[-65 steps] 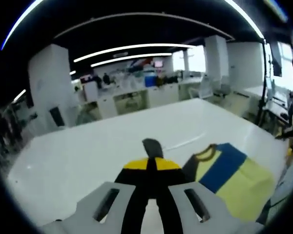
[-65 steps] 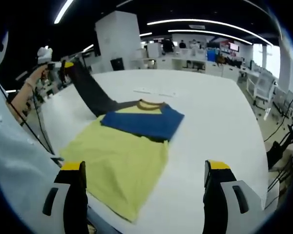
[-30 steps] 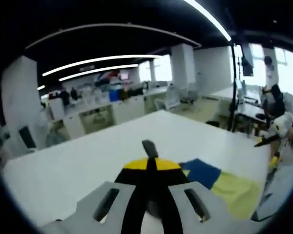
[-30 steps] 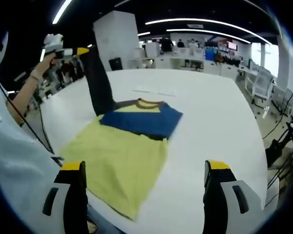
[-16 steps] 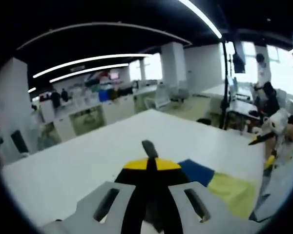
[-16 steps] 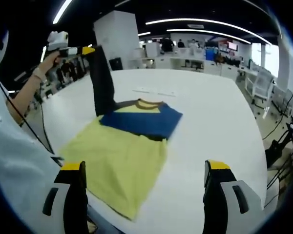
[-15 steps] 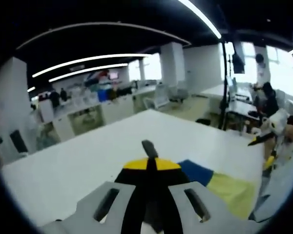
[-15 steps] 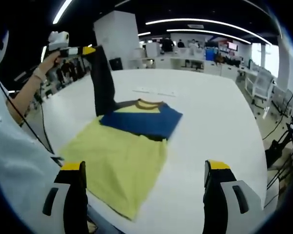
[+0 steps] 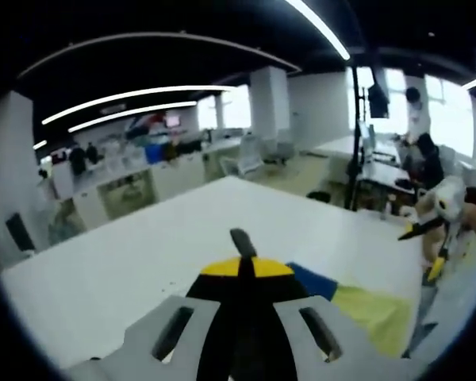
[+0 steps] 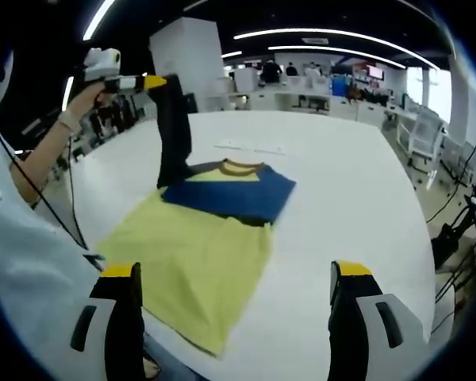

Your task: Fold the garment on the visible template until the final outline fits inside the template.

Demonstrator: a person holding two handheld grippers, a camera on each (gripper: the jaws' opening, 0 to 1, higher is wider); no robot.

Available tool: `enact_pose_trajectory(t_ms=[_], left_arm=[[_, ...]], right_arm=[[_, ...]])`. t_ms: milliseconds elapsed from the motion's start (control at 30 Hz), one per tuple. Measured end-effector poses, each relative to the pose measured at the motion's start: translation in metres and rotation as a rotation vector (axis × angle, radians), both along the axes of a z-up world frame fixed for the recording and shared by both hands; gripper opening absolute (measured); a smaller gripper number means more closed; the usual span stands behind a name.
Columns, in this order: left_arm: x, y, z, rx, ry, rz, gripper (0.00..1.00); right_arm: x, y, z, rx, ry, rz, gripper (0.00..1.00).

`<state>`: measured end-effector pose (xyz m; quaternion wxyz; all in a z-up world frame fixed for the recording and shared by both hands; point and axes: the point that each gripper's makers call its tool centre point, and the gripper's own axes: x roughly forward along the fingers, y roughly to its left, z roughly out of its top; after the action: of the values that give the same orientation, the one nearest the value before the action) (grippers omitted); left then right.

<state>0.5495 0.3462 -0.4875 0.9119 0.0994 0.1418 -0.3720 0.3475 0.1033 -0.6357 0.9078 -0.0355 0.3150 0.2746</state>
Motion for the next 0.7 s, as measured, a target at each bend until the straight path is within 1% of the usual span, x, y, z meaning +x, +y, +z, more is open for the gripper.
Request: enact_pose_trajectory(t_ms=[367,700], left_arm=[[0.000,-0.018,-0.016,-0.012,0.043,-0.041,0.00],[-0.001,-0.031,-0.037,-0.001,0.090,-0.071,0.00]], right_arm=[[0.000,-0.001,-0.001,0.001,0.003,-0.006,0.99],[-0.001,-0.004,-0.001,0.003,0.002,-0.024,1.00]])
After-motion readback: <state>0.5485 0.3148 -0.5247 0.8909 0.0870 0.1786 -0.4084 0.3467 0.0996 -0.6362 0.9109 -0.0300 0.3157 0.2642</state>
